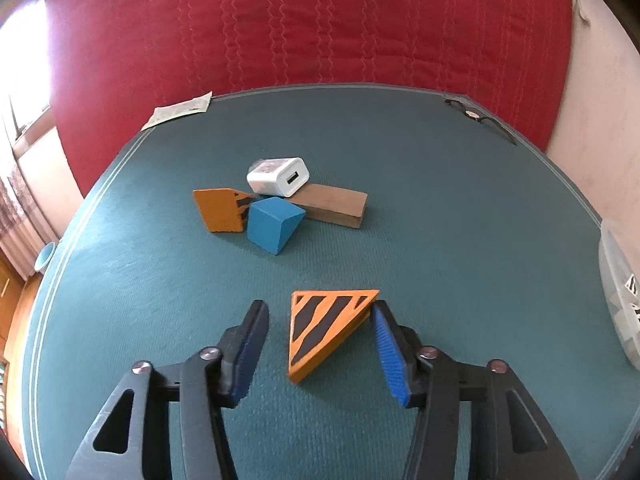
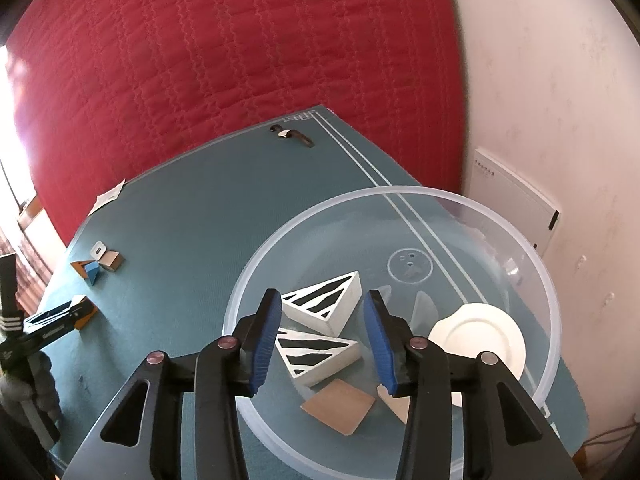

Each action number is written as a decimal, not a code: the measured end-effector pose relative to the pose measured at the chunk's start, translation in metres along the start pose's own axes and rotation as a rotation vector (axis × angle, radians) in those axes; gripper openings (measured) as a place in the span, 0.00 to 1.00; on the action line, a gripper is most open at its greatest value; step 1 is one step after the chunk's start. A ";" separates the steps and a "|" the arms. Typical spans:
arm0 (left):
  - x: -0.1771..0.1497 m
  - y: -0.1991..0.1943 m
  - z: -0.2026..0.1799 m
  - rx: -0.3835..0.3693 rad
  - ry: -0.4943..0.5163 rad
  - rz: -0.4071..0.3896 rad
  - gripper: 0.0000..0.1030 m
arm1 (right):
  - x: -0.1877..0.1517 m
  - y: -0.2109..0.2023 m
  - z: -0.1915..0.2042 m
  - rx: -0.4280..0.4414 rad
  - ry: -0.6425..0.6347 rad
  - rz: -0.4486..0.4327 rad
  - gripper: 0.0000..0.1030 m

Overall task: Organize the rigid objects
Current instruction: 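Carry the orange striped triangle over the tub and open the left gripper, then withdraw both open grippers from the tub toward the remaining blocks, then move the left gripper toward the orange cube, then grasp the orange cube with the left gripper, then grasp the white USB charger with the right gripper while the left holds the cube, then lift the white charger with the right gripper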

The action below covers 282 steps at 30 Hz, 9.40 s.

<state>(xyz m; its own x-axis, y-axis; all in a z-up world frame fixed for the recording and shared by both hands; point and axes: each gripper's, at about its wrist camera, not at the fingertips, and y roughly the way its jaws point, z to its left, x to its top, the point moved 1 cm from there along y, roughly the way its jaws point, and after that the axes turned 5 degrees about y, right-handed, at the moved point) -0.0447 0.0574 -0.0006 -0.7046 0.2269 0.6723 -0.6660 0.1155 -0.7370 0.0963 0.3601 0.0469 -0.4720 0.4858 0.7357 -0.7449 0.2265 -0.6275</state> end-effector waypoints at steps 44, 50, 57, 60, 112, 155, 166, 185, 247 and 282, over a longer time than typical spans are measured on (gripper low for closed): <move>0.028 -0.053 -0.177 -0.288 0.322 -0.109 0.35 | 0.016 -0.018 -0.064 -0.072 0.105 -0.074 0.44; 0.028 -0.052 -0.212 -0.361 0.381 -0.091 0.35 | 0.015 -0.018 -0.064 -0.088 0.105 -0.082 0.44; 0.026 -0.061 -0.247 -0.438 0.443 -0.090 0.35 | 0.016 -0.021 -0.073 -0.101 0.128 -0.088 0.44; 0.024 -0.067 -0.260 -0.482 0.464 -0.105 0.36 | 0.016 -0.021 -0.077 -0.114 0.139 -0.087 0.44; 0.010 -0.053 -0.211 -0.248 0.325 -0.121 1.00 | 0.006 -0.022 -0.047 -0.079 0.071 -0.127 0.80; 0.017 -0.033 -0.061 0.027 0.096 -0.109 1.00 | -0.001 0.007 0.110 0.134 -0.209 -0.016 0.81; 0.020 -0.024 0.012 0.108 -0.025 -0.088 1.00 | -0.014 0.041 0.163 0.206 -0.243 0.071 0.81; 0.039 0.019 0.088 0.148 -0.150 -0.001 0.90 | -0.024 0.091 0.212 0.277 -0.283 0.160 0.80; 0.037 0.029 0.116 0.164 -0.260 -0.033 0.30 | -0.007 0.202 0.375 0.335 -0.601 0.219 0.31; 0.042 0.018 0.090 0.025 -0.189 -0.103 0.30 | -0.029 0.107 0.262 0.335 -0.369 0.199 0.31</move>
<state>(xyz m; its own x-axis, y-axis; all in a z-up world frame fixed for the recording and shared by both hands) -0.1085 -0.0182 0.0207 -0.6647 0.0300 0.7465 -0.7407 0.1044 -0.6637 -0.0933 0.1488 0.0250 -0.7092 0.1492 0.6890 -0.7050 -0.1509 -0.6930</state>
